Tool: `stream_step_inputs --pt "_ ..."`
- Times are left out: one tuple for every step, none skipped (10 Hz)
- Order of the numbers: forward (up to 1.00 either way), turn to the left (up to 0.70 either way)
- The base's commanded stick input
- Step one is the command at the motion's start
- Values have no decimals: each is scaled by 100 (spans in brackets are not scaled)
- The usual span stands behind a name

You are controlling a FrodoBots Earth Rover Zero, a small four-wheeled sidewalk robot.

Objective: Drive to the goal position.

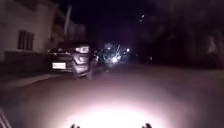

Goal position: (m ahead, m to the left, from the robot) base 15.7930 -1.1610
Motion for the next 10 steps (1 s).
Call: stream_step_inputs --pt "85 -34" --pt "85 -34" --pt "85 -34" --pt "85 -34" --pt "85 -34" --pt "85 -12" --pt "85 0" --pt "85 0" --pt "85 0" --pt "85 0"
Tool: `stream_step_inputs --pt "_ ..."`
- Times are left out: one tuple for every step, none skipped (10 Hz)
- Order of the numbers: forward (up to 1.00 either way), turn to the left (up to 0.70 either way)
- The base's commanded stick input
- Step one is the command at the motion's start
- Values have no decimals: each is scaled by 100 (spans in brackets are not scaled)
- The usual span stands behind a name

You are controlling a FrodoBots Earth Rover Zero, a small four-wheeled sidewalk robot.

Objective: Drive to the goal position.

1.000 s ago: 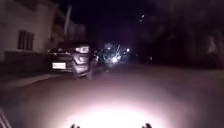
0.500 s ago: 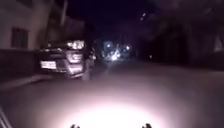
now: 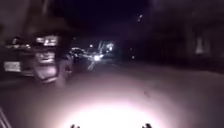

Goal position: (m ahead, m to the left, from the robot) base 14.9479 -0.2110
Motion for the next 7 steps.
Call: stream_step_inputs --pt "85 0" --pt "85 0" --pt "85 0" --pt "85 0" --pt "85 0" --pt "85 0" --pt "85 0"
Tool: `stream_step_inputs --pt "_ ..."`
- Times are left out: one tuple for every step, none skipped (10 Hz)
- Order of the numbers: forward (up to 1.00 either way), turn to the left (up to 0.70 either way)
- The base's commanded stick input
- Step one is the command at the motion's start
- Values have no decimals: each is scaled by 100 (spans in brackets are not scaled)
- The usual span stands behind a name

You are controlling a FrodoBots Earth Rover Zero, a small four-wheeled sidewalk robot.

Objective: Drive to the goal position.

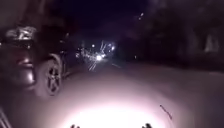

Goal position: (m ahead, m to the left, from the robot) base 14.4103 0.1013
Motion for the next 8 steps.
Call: stream_step_inputs --pt "85 0" --pt "85 0" --pt "85 0" --pt "85 0" --pt "85 0" --pt "85 0" --pt "85 0" --pt "85 0"
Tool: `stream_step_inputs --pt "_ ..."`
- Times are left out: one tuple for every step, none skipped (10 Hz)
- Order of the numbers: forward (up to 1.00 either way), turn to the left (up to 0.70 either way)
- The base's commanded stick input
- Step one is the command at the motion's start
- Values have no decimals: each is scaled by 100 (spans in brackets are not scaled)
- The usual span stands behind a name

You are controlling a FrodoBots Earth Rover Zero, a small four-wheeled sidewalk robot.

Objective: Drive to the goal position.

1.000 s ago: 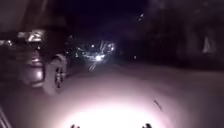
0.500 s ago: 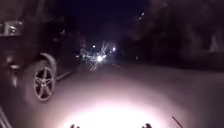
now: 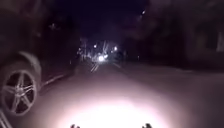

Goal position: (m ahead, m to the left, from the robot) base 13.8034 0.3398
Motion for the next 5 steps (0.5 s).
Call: stream_step_inputs --pt "85 0" --pt "85 0" --pt "85 0" --pt "85 0" --pt "85 0"
